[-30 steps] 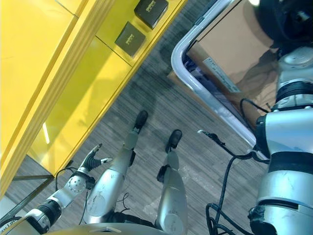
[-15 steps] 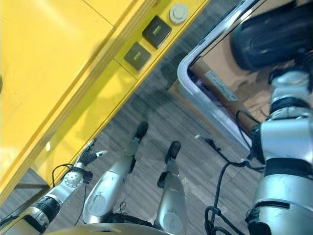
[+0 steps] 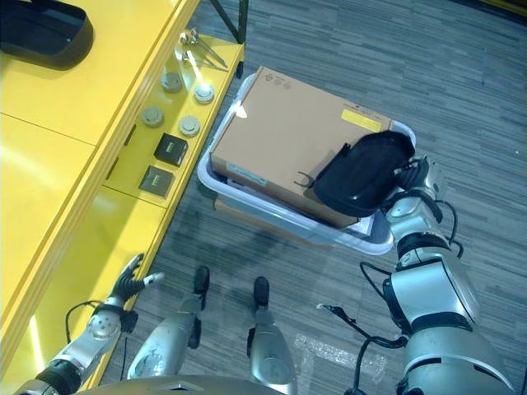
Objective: Move parts from the plastic box to the shelf.
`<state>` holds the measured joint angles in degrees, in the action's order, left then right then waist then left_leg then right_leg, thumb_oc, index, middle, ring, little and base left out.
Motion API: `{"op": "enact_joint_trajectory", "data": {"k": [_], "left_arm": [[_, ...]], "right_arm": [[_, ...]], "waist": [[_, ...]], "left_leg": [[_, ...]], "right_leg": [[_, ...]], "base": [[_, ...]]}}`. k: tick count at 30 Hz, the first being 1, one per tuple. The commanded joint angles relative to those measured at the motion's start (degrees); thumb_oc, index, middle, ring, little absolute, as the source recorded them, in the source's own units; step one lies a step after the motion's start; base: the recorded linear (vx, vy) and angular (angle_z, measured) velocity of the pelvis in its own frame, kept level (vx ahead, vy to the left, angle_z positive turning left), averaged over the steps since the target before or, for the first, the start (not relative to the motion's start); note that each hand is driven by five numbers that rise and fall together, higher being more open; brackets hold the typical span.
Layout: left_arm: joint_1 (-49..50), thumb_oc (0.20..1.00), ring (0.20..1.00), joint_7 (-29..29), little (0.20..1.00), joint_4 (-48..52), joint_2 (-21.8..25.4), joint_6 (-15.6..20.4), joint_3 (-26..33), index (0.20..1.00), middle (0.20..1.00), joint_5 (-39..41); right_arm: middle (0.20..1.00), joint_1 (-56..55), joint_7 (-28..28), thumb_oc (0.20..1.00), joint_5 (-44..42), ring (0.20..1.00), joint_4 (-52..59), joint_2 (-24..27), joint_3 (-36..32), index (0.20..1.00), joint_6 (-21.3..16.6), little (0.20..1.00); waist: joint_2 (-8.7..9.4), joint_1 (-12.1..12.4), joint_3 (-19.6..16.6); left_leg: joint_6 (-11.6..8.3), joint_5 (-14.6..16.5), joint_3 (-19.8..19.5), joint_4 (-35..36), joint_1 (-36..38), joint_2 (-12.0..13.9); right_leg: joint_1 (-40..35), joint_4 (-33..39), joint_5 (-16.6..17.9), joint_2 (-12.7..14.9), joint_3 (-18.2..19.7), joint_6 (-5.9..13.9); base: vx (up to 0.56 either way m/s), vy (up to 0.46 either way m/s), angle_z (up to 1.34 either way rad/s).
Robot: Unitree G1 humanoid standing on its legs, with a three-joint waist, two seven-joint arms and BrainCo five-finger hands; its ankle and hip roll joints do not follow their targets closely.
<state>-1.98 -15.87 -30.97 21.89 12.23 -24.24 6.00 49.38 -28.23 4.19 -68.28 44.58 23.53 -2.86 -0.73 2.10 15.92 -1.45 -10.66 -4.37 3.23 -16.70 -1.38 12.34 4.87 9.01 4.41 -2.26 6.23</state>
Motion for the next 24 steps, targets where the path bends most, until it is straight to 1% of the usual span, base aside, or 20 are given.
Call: {"op": "enact_joint_trajectory", "data": {"k": [1,2,5,7,8,11,13,14,15,17,21,22,23,24], "left_arm": [[-3.4,1.0,1.0,-0.2,1.0,-0.8,0.2,2.6,-0.1,1.0,1.0,0.8],[-4.8,1.0,1.0,-0.2,1.0,2.5,1.2,3.2,0.0,1.0,1.0,0.9],[-6.3,1.0,1.0,-0.6,1.0,5.0,1.9,3.5,0.1,1.0,1.0,1.1],[-7.1,1.0,1.0,-0.3,1.0,9.3,2.6,4.1,0.6,1.0,1.0,2.3],[-7.1,1.0,1.0,-0.3,1.0,9.4,2.6,4.1,0.7,1.0,1.0,2.3],[-8.5,1.0,1.0,1.3,1.0,13.3,3.1,4.3,0.4,1.0,1.0,4.6],[-10.0,1.0,1.0,2.0,1.0,14.7,3.6,4.2,0.5,1.0,1.0,6.1],[-10.0,1.0,1.0,2.1,1.0,14.7,3.6,4.2,0.5,1.0,1.0,6.2],[-15.1,1.0,1.0,2.4,1.0,15.9,5.9,3.5,-0.4,1.0,1.0,3.2],[-17.1,1.0,1.0,2.5,1.0,16.0,6.6,3.1,-0.9,1.0,1.0,2.9],[-26.1,1.0,1.0,4.2,1.0,10.4,4.1,1.7,-3.7,1.0,1.0,9.3],[-28.3,1.0,1.0,4.4,1.0,8.3,2.5,1.7,-4.7,1.0,1.0,12.0],[-31.4,1.0,1.0,5.5,1.0,4.2,-0.1,1.0,-5.9,1.0,1.0,16.2],[-31.9,1.0,1.0,5.9,1.0,2.8,-1.4,0.9,-6.3,1.0,1.0,19.3]], "right_arm": [[0.2,8.6,-4.4,0.2,4.9,0.2,0.0,4.0,5.0,0.2,-3.2,0.2],[0.2,8.3,-4.7,0.2,7.3,0.2,2.0,3.9,6.2,0.2,-3.4,0.2],[0.2,9.2,-5.2,0.2,9.1,0.2,3.8,3.7,7.6,0.2,-3.5,0.2],[0.2,9.7,-5.4,0.2,12.0,0.2,6.4,4.6,9.6,0.2,-3.4,0.2],[0.2,9.7,-5.4,0.2,12.0,0.2,6.4,4.6,9.7,0.2,-3.4,0.2],[0.2,10.2,-5.4,0.2,17.1,0.2,12.0,7.6,13.3,0.2,-3.7,0.2],[0.2,10.1,-5.1,0.2,18.9,0.2,14.4,8.9,14.1,0.2,-3.7,0.2],[0.2,10.0,-5.1,0.2,18.9,0.2,14.5,8.9,14.1,0.2,-3.6,0.2],[0.2,10.0,-4.9,0.2,21.0,0.2,19.1,11.2,15.1,0.2,-3.8,0.2],[0.2,9.9,-4.9,0.2,21.8,0.2,21.0,12.1,15.1,0.2,-3.8,0.2],[0.2,9.8,-3.3,0.2,23.0,0.2,26.3,13.2,16.2,0.2,-3.6,0.2],[0.2,10.0,-3.1,0.2,23.0,0.2,27.6,13.2,16.4,0.2,-3.6,0.2],[0.2,9.3,-2.7,0.2,23.0,0.2,29.5,13.0,16.0,0.2,-3.5,0.2],[0.2,9.2,-2.6,0.2,23.2,0.2,31.1,12.9,15.8,0.2,-3.3,0.2]], "waist": [[2.06,2.7,1.4],[2.24,2.5,0.8],[2.38,2.4,0.4],[2.5,2.3,-0.3],[2.48,2.2,-0.3],[2.47,1.8,-1.3],[2.37,1.4,-1.8],[2.34,1.4,-1.7],[2.51,0.7,-2.6],[2.66,0.5,-2.9],[3.46,-0.9,-4.2],[3.7,-1.4,-4.7],[3.96,-2.2,-5.7],[4.11,-2.5,-6.1]], "left_leg": [[-1.92,9.3,-0.6,-6.4,0.0,3.2],[-2.11,9.3,-0.2,-6.0,0.8,3.7],[-2.18,9.1,-0.3,-5.5,1.6,4.0],[-2.36,8.6,-0.4,-4.2,2.3,4.1],[-2.36,8.6,-0.4,-4.1,2.3,4.1],[-2.61,8.1,-0.9,-3.0,3.1,4.1],[-2.71,7.9,-1.3,-2.7,3.5,4.1],[-2.71,7.9,-1.4,-2.7,3.6,4.1],[-2.95,7.9,-1.4,-2.3,4.3,4.4],[-3.0,7.8,-1.4,-2.1,4.9,4.5],[-3.33,7.7,-1.3,-0.9,7.2,5.1],[-3.48,7.6,-1.3,-0.6,8.0,5.3],[-3.61,7.7,-1.2,-0.3,9.2,5.6],[-3.68,7.8,-1.0,-0.1,9.8,5.8]], "right_leg": [[0.9,0.1,-3.5,2.6,-0.2,2.57],[0.4,0.1,-3.7,2.2,0.0,2.46],[0.1,0.1,-3.7,1.9,0.0,2.35],[-0.4,0.1,-4.0,1.9,-0.3,2.3],[-0.4,0.1,-4.0,1.9,-0.4,2.3],[-1.5,0.1,-4.6,1.9,-1.4,2.13],[-2.1,0.1,-4.9,1.9,-1.8,2.01],[-2.2,0.1,-4.9,1.9,-1.9,2.01],[-3.1,-0.1,-5.4,1.8,-2.5,1.94],[-3.6,-0.2,-5.6,1.7,-2.6,1.94],[-5.6,-0.5,-6.4,1.2,-3.1,1.68],[-6.2,-0.7,-6.6,1.1,-3.1,1.62],[-7.3,-0.9,-7.0,0.8,-3.1,1.48],[-7.7,-1.1,-7.3,0.7,-3.1,1.45]], "base": [[0.03,-0.102,-0.05],[0.02,-0.053,-0.1],[0.02,-0.069,-0.06],[0.02,-0.073,-0.06],[0.03,-0.056,0.0],[0.05,-0.06,0.13],[0.04,-0.035,0.2],[0.06,-0.046,0.21],[0.07,-0.043,0.26],[0.06,-0.034,0.2],[0.07,-0.046,0.04],[0.11,-0.055,0.08],[0.11,-0.054,0.06],[0.11,-0.048,0.02]]}}
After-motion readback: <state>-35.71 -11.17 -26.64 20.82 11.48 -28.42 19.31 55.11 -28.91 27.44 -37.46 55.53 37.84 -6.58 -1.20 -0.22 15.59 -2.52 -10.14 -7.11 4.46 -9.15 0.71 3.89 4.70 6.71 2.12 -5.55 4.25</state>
